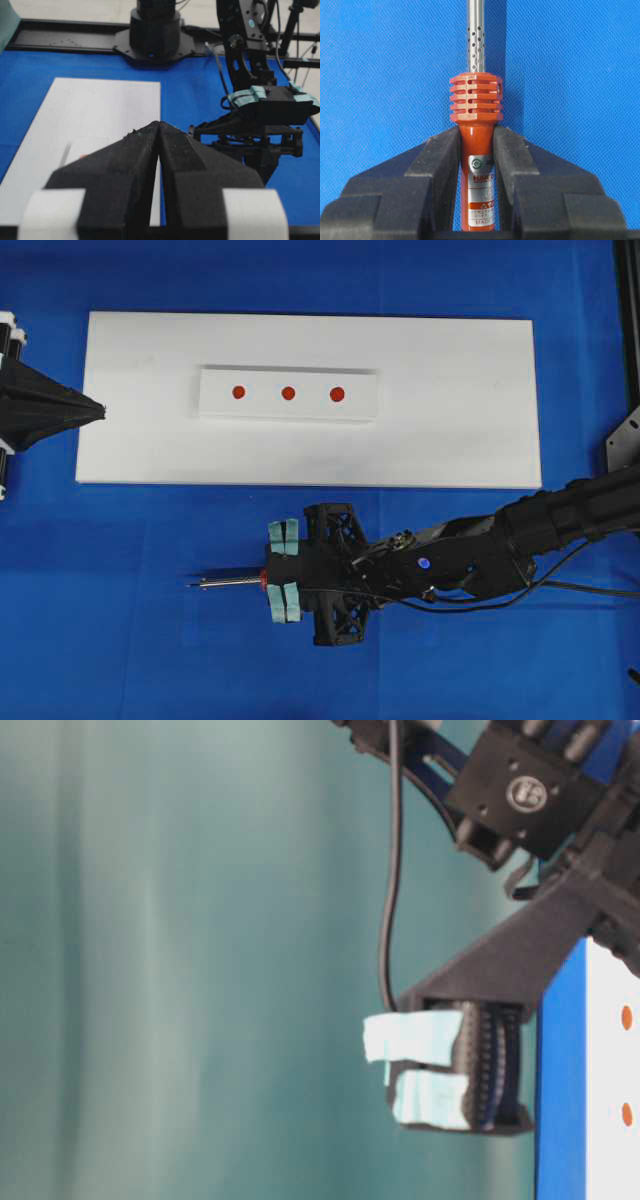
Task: Touch the tip of the soldering iron to the mark.
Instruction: 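Lower the iron onto the table and open the right gripper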
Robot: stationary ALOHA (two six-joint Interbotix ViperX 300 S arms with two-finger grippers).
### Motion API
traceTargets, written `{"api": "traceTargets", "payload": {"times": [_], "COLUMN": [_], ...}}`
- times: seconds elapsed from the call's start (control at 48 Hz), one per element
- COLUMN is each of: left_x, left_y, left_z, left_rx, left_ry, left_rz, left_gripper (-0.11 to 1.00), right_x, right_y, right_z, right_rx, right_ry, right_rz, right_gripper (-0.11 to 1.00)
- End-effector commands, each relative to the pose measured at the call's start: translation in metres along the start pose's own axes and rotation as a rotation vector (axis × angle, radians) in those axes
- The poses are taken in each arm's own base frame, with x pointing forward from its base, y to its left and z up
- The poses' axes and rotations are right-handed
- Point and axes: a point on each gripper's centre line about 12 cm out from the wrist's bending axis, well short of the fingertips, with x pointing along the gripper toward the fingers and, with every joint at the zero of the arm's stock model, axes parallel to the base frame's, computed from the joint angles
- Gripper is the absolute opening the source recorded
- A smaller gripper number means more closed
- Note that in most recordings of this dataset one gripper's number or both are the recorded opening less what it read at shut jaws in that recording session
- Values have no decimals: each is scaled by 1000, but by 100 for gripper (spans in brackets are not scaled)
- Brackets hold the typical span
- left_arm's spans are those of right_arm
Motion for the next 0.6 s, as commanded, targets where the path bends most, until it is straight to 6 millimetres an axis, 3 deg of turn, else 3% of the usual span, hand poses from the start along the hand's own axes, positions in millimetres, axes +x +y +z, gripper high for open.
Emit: {"api": "traceTargets", "payload": {"times": [0.0,0.438,0.5,0.584], "left_x": [2,2,2,2], "left_y": [-1,-1,-1,-1], "left_z": [5,7,7,6], "left_rx": [1,-2,0,-2], "left_ry": [-15,-21,-21,-18], "left_rz": [-4,-4,-4,-4], "left_gripper": [0,0,0,0], "right_x": [-8,-16,-15,-15], "right_y": [1,-1,-2,-1], "right_z": [1,1,0,1], "right_rx": [9,15,14,14], "right_ry": [-3,-7,-5,-6], "right_rz": [2,2,2,1], "right_gripper": [7,8,17,39]}}
